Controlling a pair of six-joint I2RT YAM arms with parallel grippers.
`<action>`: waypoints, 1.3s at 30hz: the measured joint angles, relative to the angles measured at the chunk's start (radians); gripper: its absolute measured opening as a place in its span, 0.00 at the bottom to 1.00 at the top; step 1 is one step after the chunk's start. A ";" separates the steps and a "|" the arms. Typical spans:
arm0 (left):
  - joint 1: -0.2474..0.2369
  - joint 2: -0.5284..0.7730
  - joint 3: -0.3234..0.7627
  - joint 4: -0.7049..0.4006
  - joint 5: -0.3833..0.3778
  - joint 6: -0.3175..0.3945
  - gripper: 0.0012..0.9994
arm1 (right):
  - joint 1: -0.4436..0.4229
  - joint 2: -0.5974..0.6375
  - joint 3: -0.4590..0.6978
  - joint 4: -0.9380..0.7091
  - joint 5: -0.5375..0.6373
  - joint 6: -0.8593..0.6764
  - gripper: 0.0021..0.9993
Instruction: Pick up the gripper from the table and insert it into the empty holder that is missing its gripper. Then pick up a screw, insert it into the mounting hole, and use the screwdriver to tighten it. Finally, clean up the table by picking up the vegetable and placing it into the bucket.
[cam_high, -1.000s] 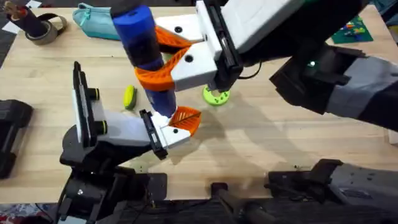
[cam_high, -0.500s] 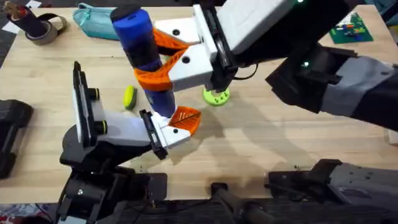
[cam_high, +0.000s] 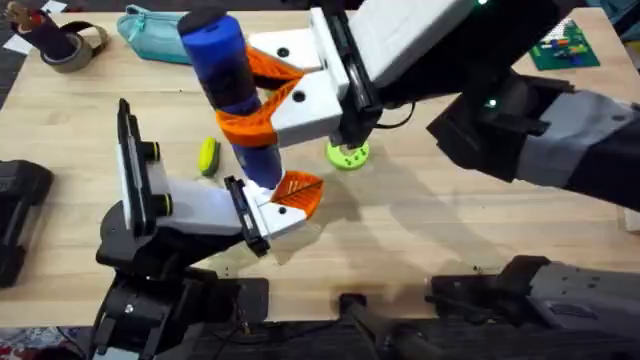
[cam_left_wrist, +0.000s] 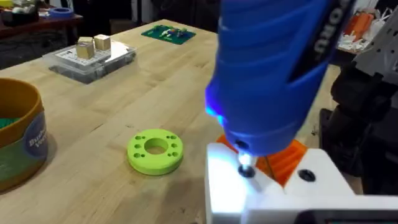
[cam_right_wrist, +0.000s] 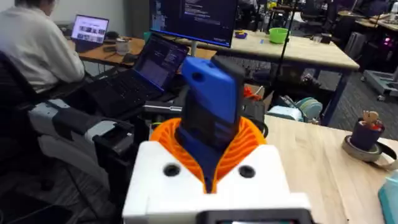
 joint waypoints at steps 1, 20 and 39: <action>0.000 0.000 0.000 0.000 0.000 0.000 0.01 | 0.000 0.000 0.000 0.000 0.000 0.000 0.03; 0.000 0.000 0.000 0.000 0.000 0.000 0.01 | 0.000 0.002 -0.005 0.082 0.001 0.030 0.03; 0.000 0.000 0.000 0.000 0.000 0.000 0.01 | -0.155 0.000 0.573 -0.888 -0.027 -0.203 0.03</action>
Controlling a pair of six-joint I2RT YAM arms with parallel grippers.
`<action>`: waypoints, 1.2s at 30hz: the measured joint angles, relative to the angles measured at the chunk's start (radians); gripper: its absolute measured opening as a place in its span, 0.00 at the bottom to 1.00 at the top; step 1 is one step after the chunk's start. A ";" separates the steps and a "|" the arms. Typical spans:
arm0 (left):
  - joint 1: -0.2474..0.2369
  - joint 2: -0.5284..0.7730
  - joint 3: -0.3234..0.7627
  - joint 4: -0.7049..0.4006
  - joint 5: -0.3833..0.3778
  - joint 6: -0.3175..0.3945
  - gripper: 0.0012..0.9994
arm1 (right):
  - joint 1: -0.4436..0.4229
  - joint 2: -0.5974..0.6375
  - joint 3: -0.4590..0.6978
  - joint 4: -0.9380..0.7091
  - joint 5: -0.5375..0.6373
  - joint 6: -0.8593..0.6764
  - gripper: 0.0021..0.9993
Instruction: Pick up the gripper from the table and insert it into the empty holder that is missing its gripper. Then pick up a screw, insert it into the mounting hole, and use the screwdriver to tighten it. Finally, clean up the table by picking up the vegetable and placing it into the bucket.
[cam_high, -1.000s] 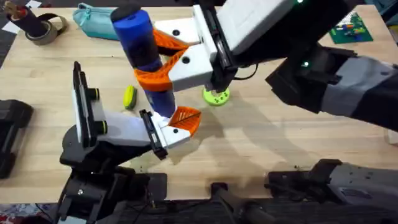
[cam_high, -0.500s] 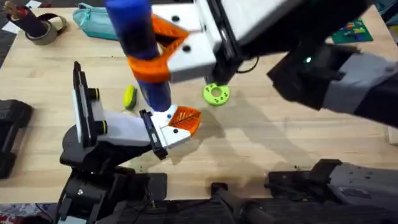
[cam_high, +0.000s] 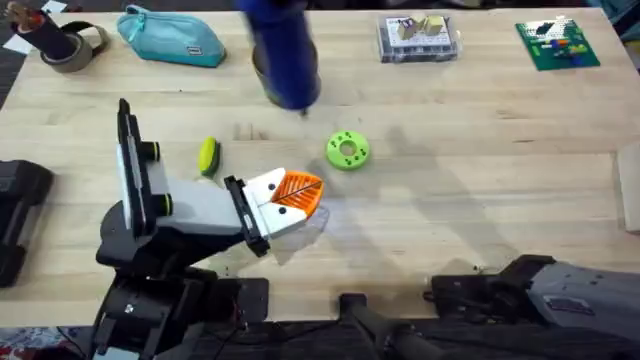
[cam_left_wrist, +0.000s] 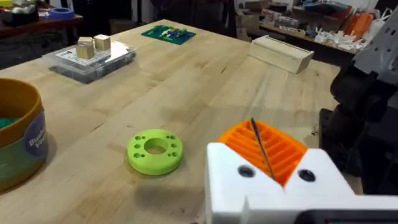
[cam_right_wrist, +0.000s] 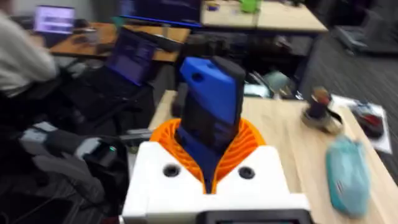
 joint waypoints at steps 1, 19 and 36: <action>0.000 0.000 0.000 0.000 0.000 0.000 0.01 | -0.025 0.000 0.005 -0.050 0.001 -0.022 0.03; 0.000 0.000 0.000 0.000 0.000 0.000 0.01 | -0.187 0.068 0.017 -0.651 0.807 -0.678 0.03; 0.000 0.000 0.000 0.000 0.000 0.000 0.01 | -0.236 0.518 0.018 -0.670 1.205 -0.773 0.03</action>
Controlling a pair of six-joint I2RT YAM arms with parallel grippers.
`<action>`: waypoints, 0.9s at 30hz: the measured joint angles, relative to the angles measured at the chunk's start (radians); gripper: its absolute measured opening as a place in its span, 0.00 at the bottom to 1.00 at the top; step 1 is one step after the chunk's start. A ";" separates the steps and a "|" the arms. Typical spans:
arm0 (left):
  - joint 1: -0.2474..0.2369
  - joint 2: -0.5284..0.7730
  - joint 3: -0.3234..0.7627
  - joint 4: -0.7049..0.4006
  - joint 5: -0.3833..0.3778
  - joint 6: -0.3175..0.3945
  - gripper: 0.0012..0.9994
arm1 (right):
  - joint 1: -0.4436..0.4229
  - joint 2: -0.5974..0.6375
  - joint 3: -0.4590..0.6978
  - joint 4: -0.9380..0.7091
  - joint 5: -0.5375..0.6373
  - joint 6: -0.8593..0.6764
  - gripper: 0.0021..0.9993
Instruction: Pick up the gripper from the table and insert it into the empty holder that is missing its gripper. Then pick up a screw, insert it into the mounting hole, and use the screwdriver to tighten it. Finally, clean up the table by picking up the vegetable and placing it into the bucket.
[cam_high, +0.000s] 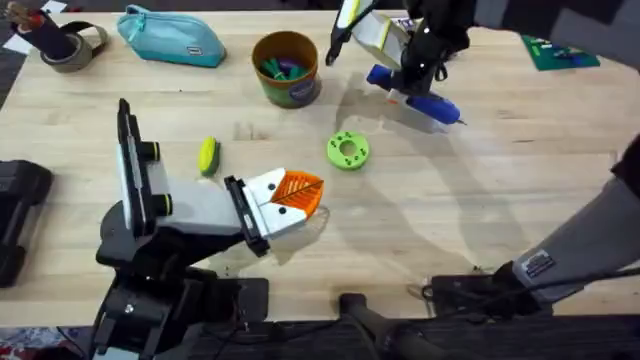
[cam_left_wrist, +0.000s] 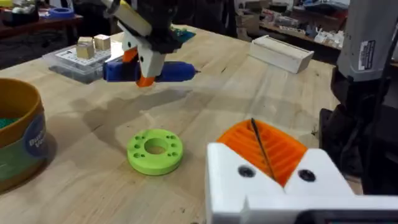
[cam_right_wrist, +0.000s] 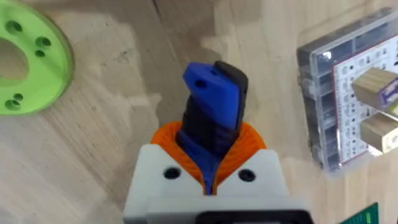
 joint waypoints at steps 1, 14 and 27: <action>0.000 0.000 0.000 0.000 0.000 0.000 0.01 | -0.001 0.006 0.000 0.000 0.002 0.000 0.03; 0.000 0.000 0.000 0.000 0.000 0.000 0.00 | -0.077 0.089 0.000 0.000 0.008 -0.014 0.03; 0.000 0.000 0.000 0.000 0.000 0.002 0.19 | -0.074 0.089 0.000 -0.001 -0.015 -0.025 0.18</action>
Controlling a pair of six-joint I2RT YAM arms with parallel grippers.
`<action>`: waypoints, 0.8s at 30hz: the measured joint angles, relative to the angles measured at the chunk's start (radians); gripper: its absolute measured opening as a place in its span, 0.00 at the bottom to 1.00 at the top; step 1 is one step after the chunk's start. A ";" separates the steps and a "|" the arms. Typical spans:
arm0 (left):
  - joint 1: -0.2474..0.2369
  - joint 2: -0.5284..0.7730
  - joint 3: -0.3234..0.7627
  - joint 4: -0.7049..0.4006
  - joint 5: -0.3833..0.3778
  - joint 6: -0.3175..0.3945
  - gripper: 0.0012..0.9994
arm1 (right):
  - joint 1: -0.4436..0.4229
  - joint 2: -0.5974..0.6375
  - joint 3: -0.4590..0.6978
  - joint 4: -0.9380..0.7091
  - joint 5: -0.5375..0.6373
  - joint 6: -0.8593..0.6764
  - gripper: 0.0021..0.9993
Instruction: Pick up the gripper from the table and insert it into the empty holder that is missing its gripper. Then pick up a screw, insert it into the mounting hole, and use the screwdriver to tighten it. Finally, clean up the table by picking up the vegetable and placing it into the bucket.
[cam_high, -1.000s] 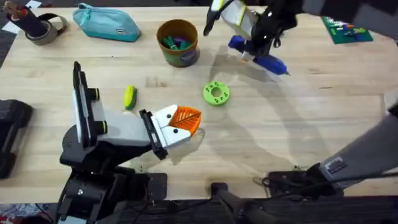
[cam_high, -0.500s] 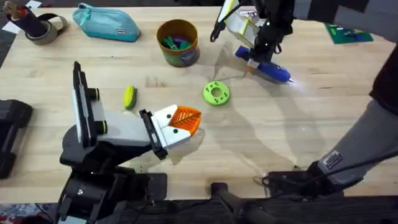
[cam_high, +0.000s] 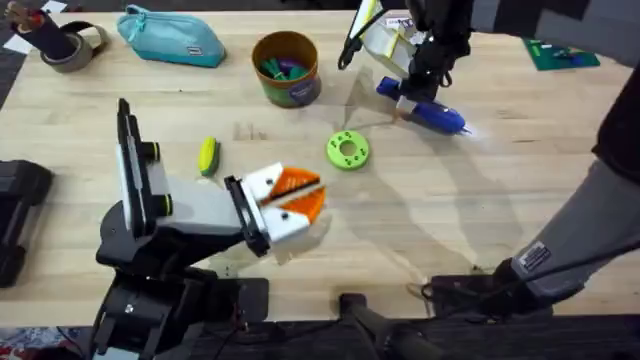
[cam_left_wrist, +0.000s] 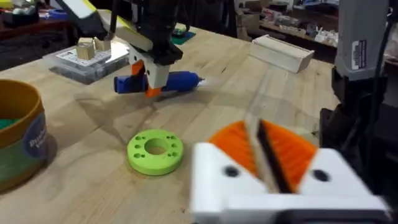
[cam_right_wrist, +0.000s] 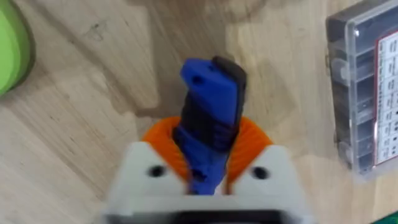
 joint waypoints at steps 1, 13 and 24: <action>0.000 0.000 0.000 0.000 0.000 -0.001 0.35 | 0.000 0.000 0.000 -0.001 0.000 -0.002 0.33; 0.000 0.000 0.000 0.006 -0.001 -0.007 0.99 | 0.005 -0.028 0.000 -0.067 0.001 0.044 1.00; 0.046 0.048 0.134 -0.024 -0.163 -0.121 0.99 | 0.061 -0.419 0.000 -0.118 0.000 0.365 1.00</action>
